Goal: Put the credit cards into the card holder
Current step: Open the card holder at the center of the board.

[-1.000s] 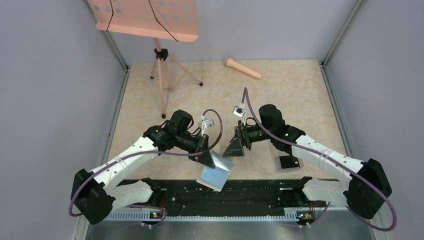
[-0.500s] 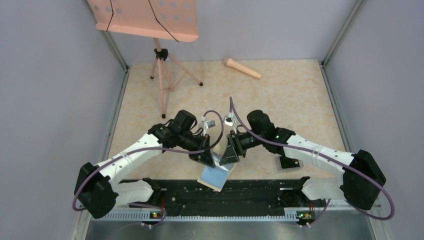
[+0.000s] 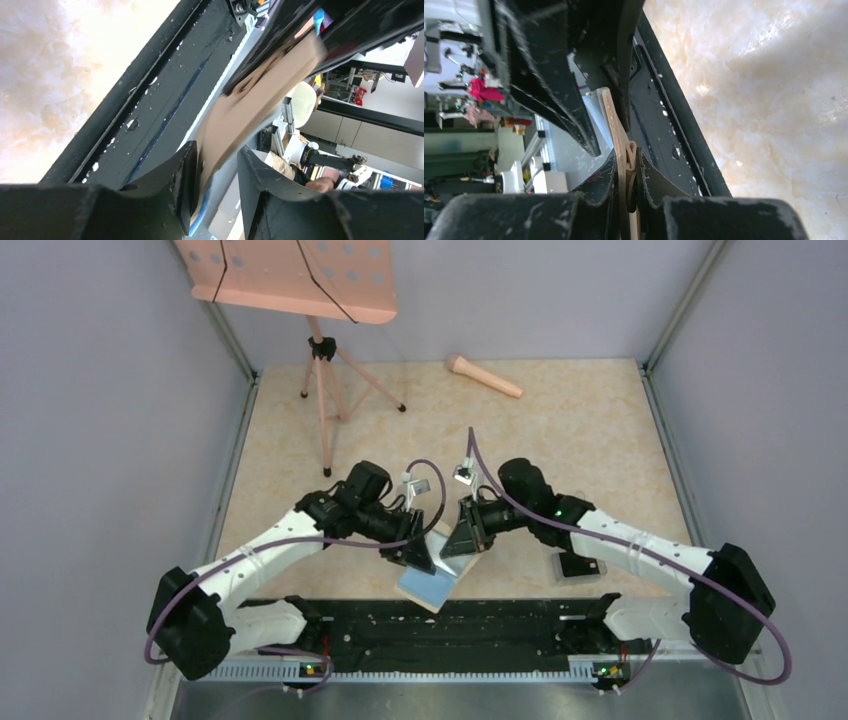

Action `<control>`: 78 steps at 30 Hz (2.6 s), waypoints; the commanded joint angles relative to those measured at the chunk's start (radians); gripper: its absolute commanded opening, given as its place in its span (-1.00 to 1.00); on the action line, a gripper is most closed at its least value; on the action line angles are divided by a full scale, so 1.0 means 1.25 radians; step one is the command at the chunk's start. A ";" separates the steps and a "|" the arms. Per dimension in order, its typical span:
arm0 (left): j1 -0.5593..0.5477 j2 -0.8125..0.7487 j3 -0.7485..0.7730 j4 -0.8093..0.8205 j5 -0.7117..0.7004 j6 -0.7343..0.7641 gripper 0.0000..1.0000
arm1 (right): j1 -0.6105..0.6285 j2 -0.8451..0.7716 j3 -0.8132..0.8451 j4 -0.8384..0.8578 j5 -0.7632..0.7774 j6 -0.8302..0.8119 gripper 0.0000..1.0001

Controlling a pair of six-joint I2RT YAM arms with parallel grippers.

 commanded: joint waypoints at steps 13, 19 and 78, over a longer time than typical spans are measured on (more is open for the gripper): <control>0.003 -0.060 0.038 -0.019 -0.001 0.013 -1.00 | -0.116 -0.102 -0.083 0.170 -0.065 0.099 -0.16; 0.003 -0.012 0.141 -0.204 -0.038 0.045 -1.00 | -0.114 -0.087 -0.055 0.086 0.014 0.015 0.59; 0.000 -0.099 0.025 -0.021 -0.025 0.081 -1.00 | -0.163 -0.214 -0.192 0.484 -0.159 0.254 -1.00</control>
